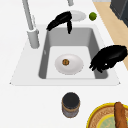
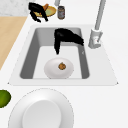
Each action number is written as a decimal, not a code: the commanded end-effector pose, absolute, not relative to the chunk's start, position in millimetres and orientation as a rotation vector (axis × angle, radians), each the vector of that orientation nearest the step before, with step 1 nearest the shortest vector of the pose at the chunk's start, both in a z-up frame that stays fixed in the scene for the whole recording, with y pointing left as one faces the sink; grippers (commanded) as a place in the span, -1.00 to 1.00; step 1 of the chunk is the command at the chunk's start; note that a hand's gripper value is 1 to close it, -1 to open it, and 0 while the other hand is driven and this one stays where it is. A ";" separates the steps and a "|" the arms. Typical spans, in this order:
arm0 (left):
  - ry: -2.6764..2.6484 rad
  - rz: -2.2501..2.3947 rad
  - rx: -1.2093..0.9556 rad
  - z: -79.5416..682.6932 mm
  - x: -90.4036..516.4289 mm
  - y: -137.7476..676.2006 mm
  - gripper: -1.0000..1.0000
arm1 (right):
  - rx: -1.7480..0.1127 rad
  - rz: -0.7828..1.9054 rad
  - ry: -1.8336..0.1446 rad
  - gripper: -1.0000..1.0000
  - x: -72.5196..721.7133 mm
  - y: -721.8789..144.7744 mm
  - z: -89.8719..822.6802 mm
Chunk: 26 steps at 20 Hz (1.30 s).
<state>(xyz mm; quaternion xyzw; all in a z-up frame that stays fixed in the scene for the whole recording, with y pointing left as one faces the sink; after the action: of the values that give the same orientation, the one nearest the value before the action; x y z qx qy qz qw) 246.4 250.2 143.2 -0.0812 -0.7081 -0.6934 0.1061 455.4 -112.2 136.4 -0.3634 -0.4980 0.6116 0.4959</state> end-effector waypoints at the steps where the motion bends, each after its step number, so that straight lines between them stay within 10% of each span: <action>1: -2.086 -2.043 -0.239 143.2 246.4 250.2 0.00 | -0.868 1.519 -1.250 -1.00 465.7 -116.2 157.7; 26: -2.086 -2.043 -0.239 143.2 246.4 250.2 0.00 | -0.774 1.556 -1.208 -1.00 579.9 -117.6 226.2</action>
<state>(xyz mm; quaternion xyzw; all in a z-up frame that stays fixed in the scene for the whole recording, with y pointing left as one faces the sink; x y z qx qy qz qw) 246.4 250.2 143.2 -0.0812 -0.7081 -0.6934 0.1061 563.2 -119.0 232.8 -0.3356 -0.5196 0.6249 0.4764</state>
